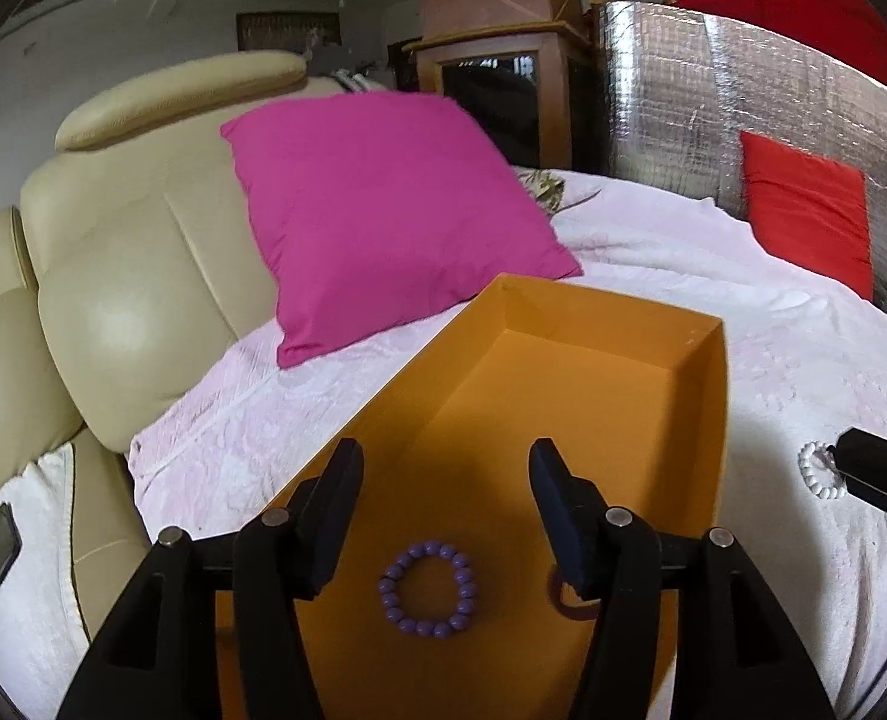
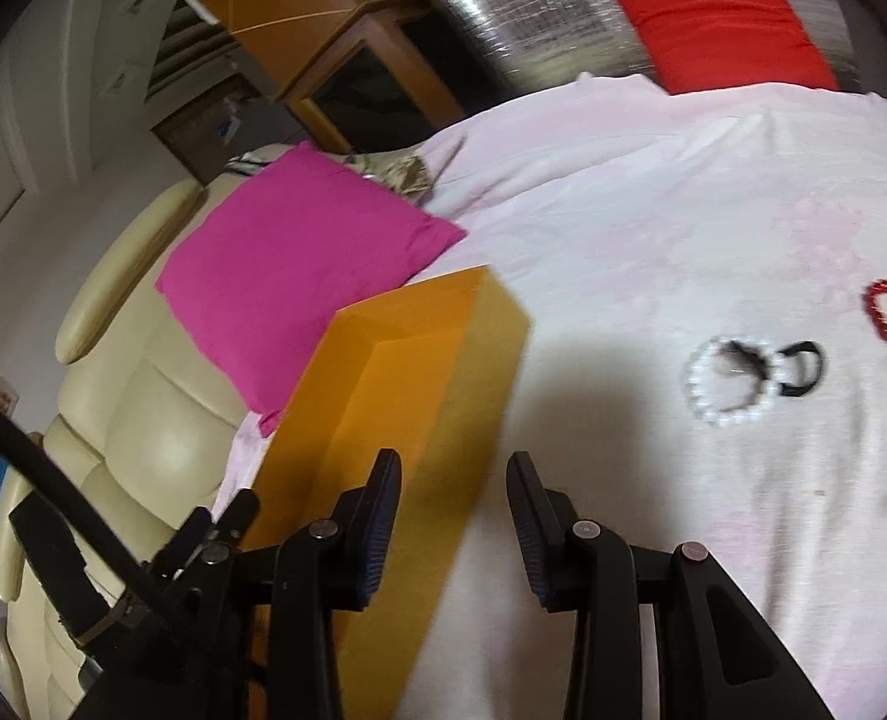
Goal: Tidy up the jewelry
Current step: 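Move the left gripper to the white pearl bracelet while the right moves to the silver bangle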
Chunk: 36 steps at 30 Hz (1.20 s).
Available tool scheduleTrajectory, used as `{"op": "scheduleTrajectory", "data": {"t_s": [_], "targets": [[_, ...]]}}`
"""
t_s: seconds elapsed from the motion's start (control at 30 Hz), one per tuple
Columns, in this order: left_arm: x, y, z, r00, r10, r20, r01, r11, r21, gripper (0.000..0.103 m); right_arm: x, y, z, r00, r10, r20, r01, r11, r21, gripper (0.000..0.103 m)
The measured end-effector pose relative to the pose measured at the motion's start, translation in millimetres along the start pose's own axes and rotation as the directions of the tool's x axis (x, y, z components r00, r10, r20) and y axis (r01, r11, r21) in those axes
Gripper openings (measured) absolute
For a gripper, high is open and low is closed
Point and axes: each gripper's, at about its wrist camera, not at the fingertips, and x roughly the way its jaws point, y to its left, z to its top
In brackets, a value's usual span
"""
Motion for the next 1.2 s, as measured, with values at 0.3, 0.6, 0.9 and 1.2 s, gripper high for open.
{"op": "scheduleTrajectory", "data": {"t_s": [0.3, 0.6, 0.9, 1.2], "targets": [[-32.0, -43.2, 0.3, 0.989, -0.089, 0.115, 0.079, 0.993, 0.087, 0.067, -66.4, -74.0, 22.6, 0.992, -0.095, 0.079, 0.085, 0.989, 0.122, 0.039], [-59.3, -107.7, -9.5, 0.942, -0.319, 0.106, 0.288, 0.929, 0.234, 0.067, -145.2, -171.8, 28.4, 0.963, -0.221, 0.154, 0.163, 0.933, 0.32, 0.039], [-17.3, -171.8, -17.7, 0.885, -0.441, -0.153, 0.463, 0.869, 0.176, 0.067, -209.8, -232.1, 15.1, 0.936, -0.284, 0.206, 0.168, 0.879, 0.446, 0.039], [6.8, -213.1, -29.2, 0.857, -0.465, -0.222, 0.511, 0.824, 0.245, 0.06, -257.0, -271.3, 7.7, 0.901, -0.346, 0.261, 0.159, 0.824, 0.543, 0.039]]}}
